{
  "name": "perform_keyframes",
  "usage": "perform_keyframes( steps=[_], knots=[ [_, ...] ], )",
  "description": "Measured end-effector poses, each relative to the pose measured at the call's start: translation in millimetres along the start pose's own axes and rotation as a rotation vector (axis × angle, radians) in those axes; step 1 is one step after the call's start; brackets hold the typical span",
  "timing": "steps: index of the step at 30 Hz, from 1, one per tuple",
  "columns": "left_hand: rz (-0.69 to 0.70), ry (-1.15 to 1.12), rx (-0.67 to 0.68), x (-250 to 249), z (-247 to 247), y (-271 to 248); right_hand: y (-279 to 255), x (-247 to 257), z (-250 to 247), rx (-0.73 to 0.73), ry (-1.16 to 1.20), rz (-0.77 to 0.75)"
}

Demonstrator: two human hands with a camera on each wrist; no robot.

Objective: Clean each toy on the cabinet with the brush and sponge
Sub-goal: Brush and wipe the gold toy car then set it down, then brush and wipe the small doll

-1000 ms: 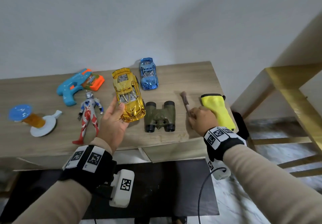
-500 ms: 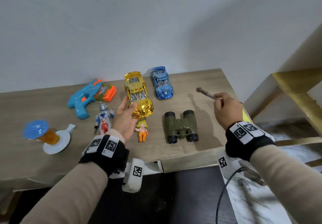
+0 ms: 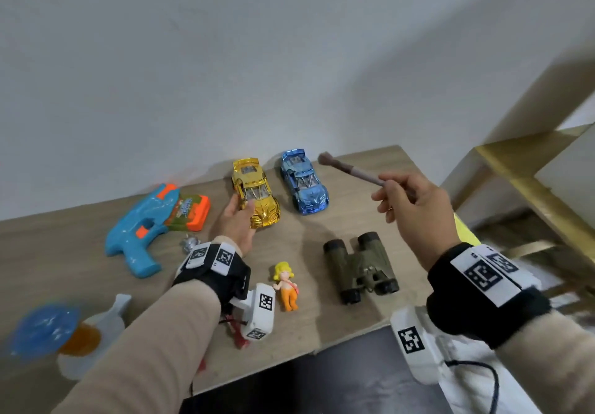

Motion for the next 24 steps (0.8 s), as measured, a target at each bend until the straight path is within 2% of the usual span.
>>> perform_keyframes(
  steps=[4, 7, 12, 16, 19, 24],
  knots=[
    [0.001, 0.110, -0.033, 6.3, -4.7, 16.7, -4.7, -1.0, 9.2, -0.005, 0.008, 0.021],
    [-0.039, 0.169, -0.111, 11.4, -12.3, 26.8, -7.0, -2.8, 14.2, -0.015, -0.008, 0.027],
    [0.042, 0.511, -0.262, 7.3, -13.1, 25.7, -8.7, -3.5, 22.0, -0.011, -0.020, 0.052],
    [0.040, 0.508, -0.273, -0.3, -10.2, 26.0, -12.3, -0.2, 25.7, 0.000, 0.000, 0.049],
    [0.012, 0.531, -0.229, -3.9, -11.1, 22.9, -16.5, 2.6, 25.7, 0.004, 0.017, 0.046],
    [0.056, 0.485, -0.216, -8.7, -10.3, -12.0, -27.5, 3.9, 23.6, 0.021, 0.083, 0.043]
  ],
)
Point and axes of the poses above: each hand's wrist, its own y-axis towards the middle knuckle, its own z-axis out of the palm, x = y × z, the point moved 1 cm from there along y, towards the middle knuckle, and after that the axes turned 1 degree about z, right-handed, at the moved point
